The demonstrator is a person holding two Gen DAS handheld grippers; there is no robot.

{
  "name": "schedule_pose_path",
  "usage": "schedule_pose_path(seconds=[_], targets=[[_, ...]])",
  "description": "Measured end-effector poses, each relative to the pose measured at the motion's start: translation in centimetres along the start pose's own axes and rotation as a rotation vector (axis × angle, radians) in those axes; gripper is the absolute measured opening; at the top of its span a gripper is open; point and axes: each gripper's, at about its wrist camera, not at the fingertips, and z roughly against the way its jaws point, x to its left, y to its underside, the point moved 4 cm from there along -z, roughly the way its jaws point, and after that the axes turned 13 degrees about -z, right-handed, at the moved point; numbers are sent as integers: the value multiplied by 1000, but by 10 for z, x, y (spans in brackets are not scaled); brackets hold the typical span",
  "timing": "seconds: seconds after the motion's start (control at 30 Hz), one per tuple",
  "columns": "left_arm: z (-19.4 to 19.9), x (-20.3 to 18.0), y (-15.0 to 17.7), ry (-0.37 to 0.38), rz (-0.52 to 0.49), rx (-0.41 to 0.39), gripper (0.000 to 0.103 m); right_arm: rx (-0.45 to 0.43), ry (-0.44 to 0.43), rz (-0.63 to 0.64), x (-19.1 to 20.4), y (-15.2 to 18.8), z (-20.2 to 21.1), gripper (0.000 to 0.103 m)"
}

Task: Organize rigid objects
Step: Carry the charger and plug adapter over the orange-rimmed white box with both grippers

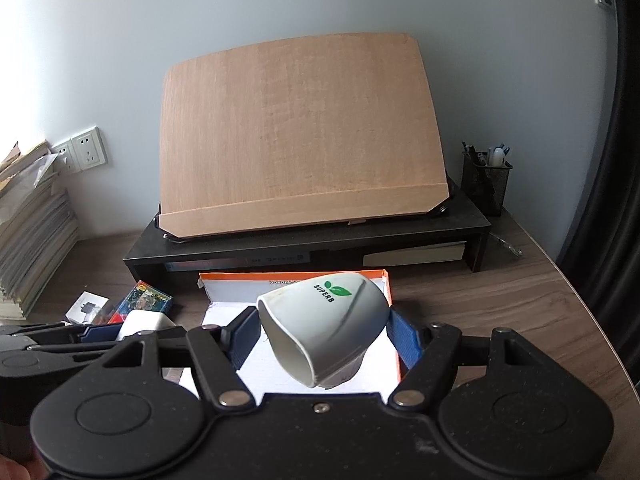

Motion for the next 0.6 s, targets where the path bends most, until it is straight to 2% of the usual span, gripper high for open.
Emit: schedule_pose_path(seconds=[0.6], targets=[[-11,-1,1,-29,18,20,42,28,13,32,2,0,-24,83]])
